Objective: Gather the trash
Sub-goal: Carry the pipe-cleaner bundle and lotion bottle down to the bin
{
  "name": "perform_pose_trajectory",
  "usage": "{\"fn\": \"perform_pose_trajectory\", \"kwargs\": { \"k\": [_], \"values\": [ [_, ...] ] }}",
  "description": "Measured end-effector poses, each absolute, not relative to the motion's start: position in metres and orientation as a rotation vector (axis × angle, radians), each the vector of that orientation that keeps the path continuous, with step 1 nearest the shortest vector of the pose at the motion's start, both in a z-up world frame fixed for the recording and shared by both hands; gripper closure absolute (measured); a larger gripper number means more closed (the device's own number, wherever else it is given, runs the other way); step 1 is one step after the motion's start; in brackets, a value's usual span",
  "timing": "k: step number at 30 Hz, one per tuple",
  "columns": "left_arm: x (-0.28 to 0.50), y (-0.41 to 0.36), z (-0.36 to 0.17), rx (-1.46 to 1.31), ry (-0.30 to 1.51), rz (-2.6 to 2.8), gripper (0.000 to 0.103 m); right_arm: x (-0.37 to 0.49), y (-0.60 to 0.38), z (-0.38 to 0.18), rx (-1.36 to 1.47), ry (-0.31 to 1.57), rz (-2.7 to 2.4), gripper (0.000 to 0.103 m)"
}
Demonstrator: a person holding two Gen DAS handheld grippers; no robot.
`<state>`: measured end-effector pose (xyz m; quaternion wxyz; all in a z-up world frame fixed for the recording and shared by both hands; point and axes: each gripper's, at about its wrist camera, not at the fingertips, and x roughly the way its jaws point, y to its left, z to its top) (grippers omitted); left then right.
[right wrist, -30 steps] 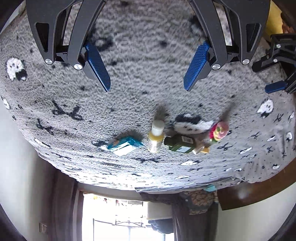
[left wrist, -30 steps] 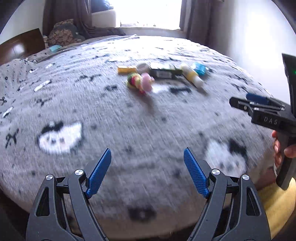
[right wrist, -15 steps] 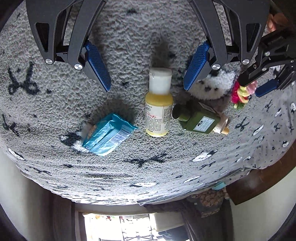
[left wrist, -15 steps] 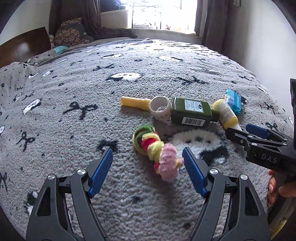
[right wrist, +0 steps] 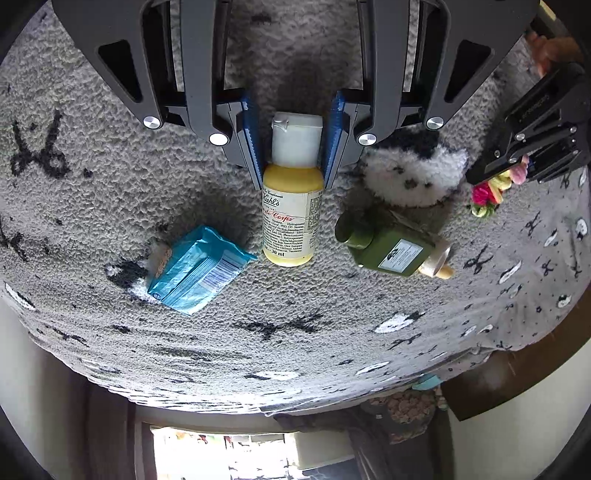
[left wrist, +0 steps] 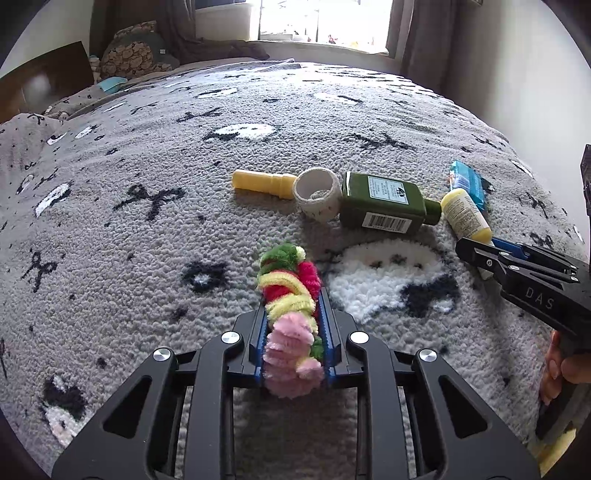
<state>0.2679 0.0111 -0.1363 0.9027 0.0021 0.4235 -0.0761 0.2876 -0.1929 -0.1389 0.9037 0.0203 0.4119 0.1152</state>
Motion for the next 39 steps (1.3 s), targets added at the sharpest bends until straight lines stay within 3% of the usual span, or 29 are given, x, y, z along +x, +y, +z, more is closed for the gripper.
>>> {"fn": "perform_pose_trajectory", "kwargs": {
  "k": [8,21,29,39],
  "values": [
    [0.214,0.009,-0.126,0.014,0.849,-0.227,0.082,0.220,-0.185,-0.118,-0.121,0.799,0.265,0.071],
    [0.102,-0.007,-0.096,0.030,0.745,-0.330,0.082,0.092,-0.190,-0.088,-0.145,0.678,0.367,0.071],
    [0.037,-0.010,-0.105,0.027,0.733,-0.385,0.082,0.029,-0.197,-0.105,-0.106,0.653,0.398,0.071],
    [-0.008,-0.011,-0.151,0.044,0.851,-0.392,0.082,-0.011,-0.190,-0.148,-0.104,0.734,0.415,0.071]
  ]
}}
